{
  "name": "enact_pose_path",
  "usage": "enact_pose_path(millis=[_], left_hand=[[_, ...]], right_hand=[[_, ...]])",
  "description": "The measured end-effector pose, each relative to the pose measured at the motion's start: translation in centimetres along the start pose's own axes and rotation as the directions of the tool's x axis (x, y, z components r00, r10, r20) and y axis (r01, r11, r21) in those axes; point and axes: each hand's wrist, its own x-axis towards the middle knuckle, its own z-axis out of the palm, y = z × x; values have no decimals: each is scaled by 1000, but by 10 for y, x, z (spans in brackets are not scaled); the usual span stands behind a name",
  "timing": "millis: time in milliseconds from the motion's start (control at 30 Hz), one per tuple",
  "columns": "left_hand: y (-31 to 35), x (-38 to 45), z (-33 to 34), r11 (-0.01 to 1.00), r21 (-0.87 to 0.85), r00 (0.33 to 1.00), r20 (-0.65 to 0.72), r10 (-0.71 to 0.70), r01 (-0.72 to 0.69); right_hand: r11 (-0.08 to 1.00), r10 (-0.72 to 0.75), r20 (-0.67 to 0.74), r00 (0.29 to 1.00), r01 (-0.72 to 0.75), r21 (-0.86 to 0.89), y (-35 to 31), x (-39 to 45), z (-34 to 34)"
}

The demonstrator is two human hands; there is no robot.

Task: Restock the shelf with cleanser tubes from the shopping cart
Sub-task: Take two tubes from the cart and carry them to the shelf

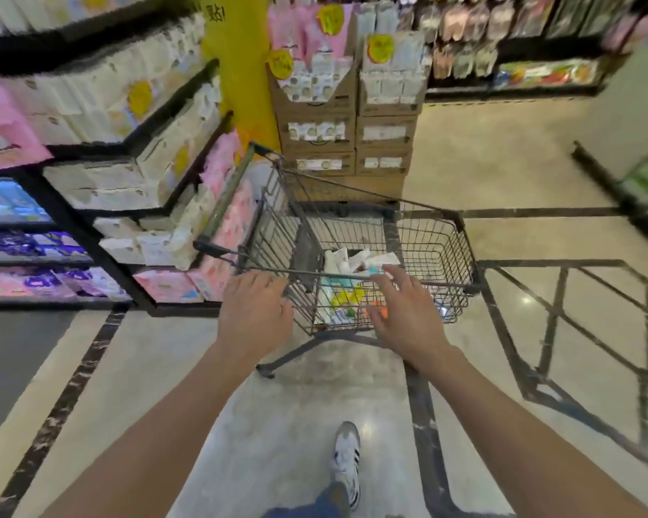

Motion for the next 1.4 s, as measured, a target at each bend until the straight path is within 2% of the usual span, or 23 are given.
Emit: enact_pose_path(millis=[133,367,633,867,1033,1133,1233,1300,1400], left_hand=[[20,72,36,995,-50,996,-3,89,-89],[43,191,85,981,-138,985,86,152,-140],[46,262,148,977,-178,961,227,156,-117],[60,306,204,977,-215,924,370,93,-12],[76,339,254,986,-164,865,499,48,39],[85,366,294,976,-156,809,587,-31,151],[100,391,336,936,-145,683,720,-123,322],[109,404,367,860,-174,580,798,-163,481],[122,420,419,713,-216,478,858,-187,667]], right_hand=[[994,91,10,996,-90,-60,45,41,5],[972,180,37,983,-172,-161,110,125,12],[963,263,73,962,-256,-85,159,191,52],[959,284,245,927,-273,-78,197,249,107],[968,251,435,865,-217,-127,245,293,155],[963,270,551,790,-224,-151,281,320,189],[961,275,644,714,-230,-155,313,342,229],[969,241,685,688,-207,-134,332,352,260],[968,227,722,653,-230,-97,354,365,309]])
